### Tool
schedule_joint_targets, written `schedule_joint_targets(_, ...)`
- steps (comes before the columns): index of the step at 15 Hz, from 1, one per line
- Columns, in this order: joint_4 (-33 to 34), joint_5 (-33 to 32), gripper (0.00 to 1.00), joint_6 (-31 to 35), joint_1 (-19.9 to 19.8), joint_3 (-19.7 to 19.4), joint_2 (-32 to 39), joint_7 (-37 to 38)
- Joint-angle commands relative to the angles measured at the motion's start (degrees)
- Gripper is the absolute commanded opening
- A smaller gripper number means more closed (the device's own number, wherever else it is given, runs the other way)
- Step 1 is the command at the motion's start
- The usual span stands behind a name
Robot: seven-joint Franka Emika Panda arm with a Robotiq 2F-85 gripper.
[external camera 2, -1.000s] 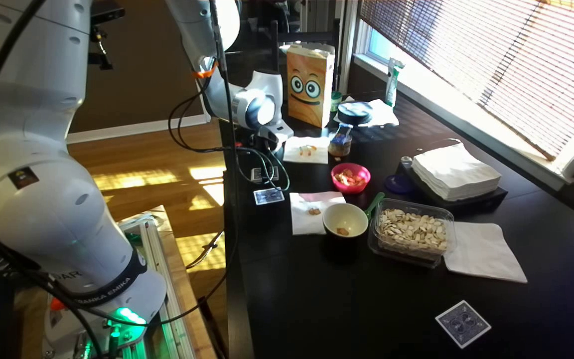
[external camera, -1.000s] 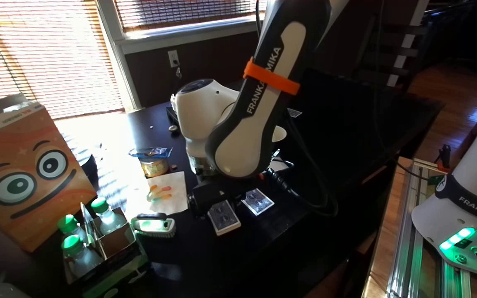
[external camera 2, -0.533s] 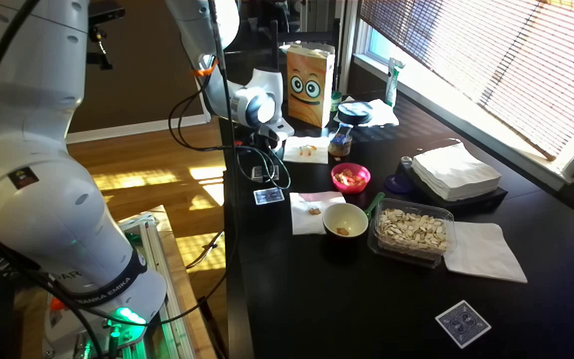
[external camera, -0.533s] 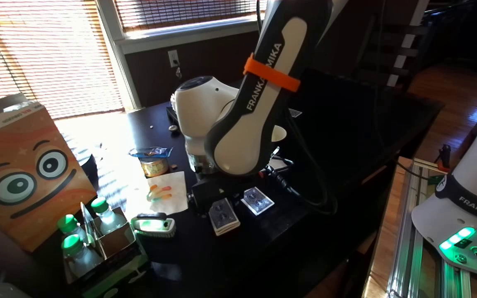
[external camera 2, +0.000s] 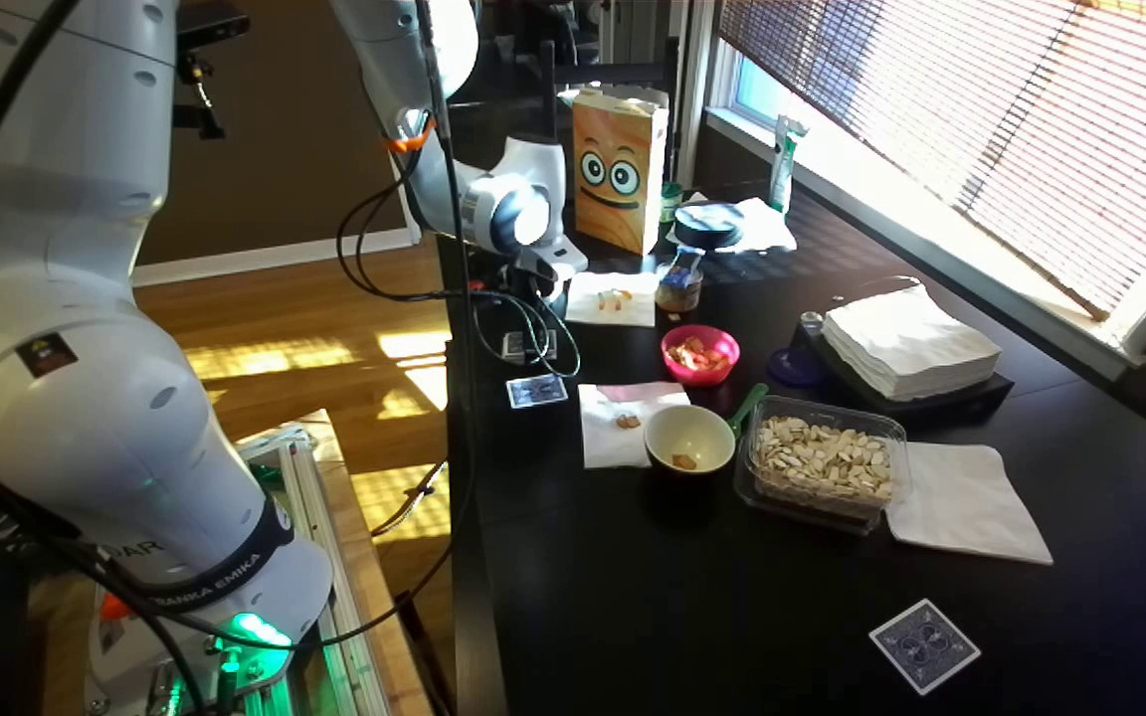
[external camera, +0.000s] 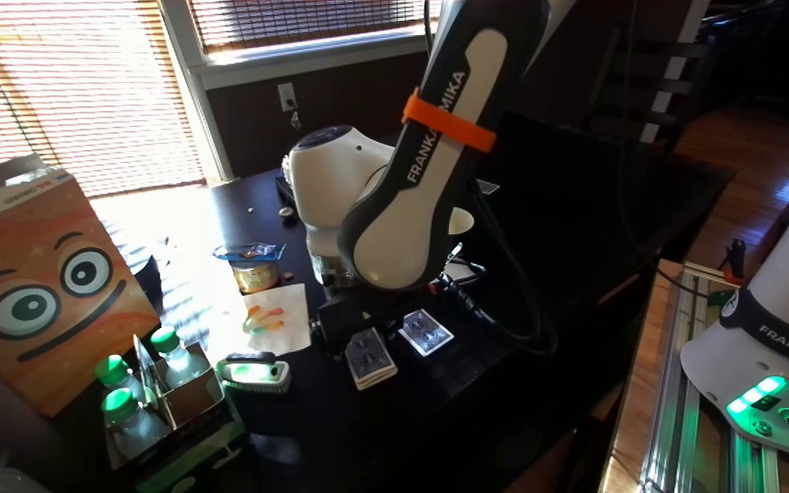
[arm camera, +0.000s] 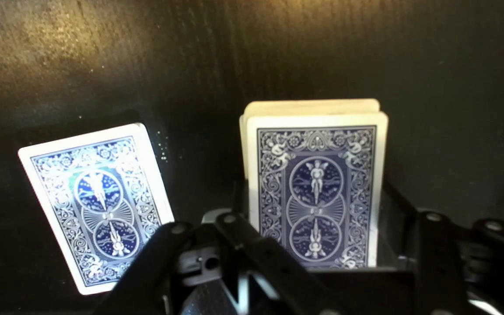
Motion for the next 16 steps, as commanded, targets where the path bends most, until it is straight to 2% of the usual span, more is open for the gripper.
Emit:
schedule_joint_targets(1, 0.31, 1.65, 0.45, 0.34, -0.06, -0.25, 1.17, -1.64)
schedule_joint_targets(16, -1.17, 1.38, 0.45, 0.4, 0.02, -1.37, -0.9, -1.04)
